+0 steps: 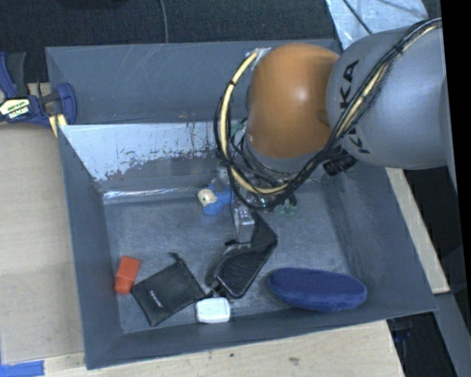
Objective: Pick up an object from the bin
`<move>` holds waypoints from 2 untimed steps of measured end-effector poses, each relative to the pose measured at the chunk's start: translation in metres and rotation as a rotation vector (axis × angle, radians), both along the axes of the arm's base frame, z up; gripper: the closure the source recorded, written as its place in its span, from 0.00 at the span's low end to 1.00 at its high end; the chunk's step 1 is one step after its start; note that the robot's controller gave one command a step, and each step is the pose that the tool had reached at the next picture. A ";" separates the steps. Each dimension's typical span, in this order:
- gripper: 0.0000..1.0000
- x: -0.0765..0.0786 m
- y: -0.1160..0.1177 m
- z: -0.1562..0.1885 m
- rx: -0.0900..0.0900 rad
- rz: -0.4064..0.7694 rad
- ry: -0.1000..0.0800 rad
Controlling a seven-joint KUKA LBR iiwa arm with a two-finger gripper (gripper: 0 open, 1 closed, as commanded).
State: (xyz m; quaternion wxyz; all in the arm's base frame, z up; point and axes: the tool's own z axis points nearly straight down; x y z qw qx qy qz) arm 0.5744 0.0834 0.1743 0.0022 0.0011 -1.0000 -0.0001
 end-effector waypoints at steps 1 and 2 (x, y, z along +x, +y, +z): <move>0.00 0.015 -0.028 -0.083 0.003 -0.019 -0.013; 1.00 0.012 -0.028 -0.083 0.000 -0.016 -0.009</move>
Offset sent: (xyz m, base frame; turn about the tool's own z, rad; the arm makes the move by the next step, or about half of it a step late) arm 0.0115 -0.0272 -0.0834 0.0140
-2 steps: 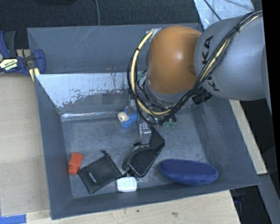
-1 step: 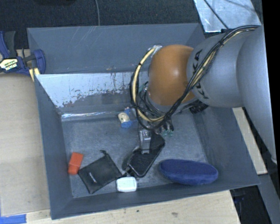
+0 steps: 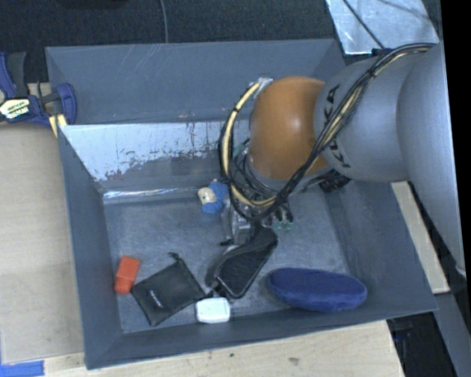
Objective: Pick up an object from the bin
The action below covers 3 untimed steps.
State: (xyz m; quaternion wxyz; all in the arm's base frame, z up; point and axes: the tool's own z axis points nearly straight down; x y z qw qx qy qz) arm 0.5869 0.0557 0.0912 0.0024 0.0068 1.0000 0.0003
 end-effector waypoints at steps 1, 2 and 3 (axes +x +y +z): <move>1.00 -0.037 0.029 0.085 0.002 0.025 -0.006; 1.00 -0.071 0.053 0.045 0.000 -0.364 0.008; 0.00 -0.070 0.052 0.046 0.000 -0.365 0.005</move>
Offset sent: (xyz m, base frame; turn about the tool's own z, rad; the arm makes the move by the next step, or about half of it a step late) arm -0.0390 0.0269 0.0803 -0.0213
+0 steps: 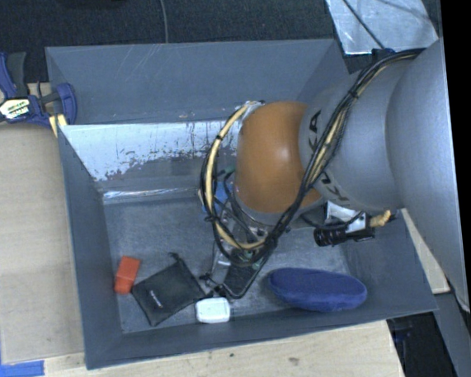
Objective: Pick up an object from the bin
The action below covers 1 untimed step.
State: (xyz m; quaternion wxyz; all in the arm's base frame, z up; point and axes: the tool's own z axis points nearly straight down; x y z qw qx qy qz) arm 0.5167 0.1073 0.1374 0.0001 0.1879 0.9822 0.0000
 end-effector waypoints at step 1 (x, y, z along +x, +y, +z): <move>0.00 -0.011 0.078 -0.071 0.001 0.071 0.004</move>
Offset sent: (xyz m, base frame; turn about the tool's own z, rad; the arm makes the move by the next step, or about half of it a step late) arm -0.0096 0.0745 -0.0674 -0.0622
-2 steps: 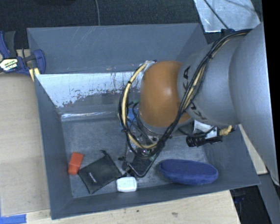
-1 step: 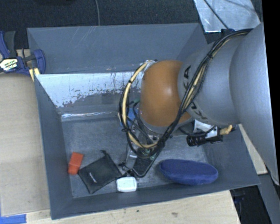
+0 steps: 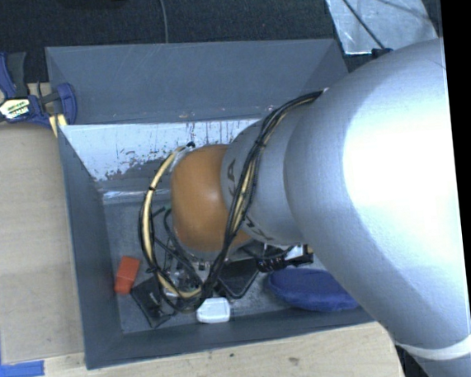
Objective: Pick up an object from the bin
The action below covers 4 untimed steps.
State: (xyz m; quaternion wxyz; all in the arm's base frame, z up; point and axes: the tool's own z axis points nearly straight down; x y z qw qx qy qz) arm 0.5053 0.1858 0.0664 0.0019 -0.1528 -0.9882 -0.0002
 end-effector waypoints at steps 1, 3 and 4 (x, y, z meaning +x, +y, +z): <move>1.00 0.003 -0.004 0.005 0.000 -0.008 -0.008; 1.00 0.044 -0.006 0.148 0.003 0.006 -0.014; 1.00 0.068 0.037 0.141 0.002 0.013 -0.009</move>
Offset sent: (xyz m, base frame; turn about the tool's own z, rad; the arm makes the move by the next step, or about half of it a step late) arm 0.0000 0.0000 0.0000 0.0000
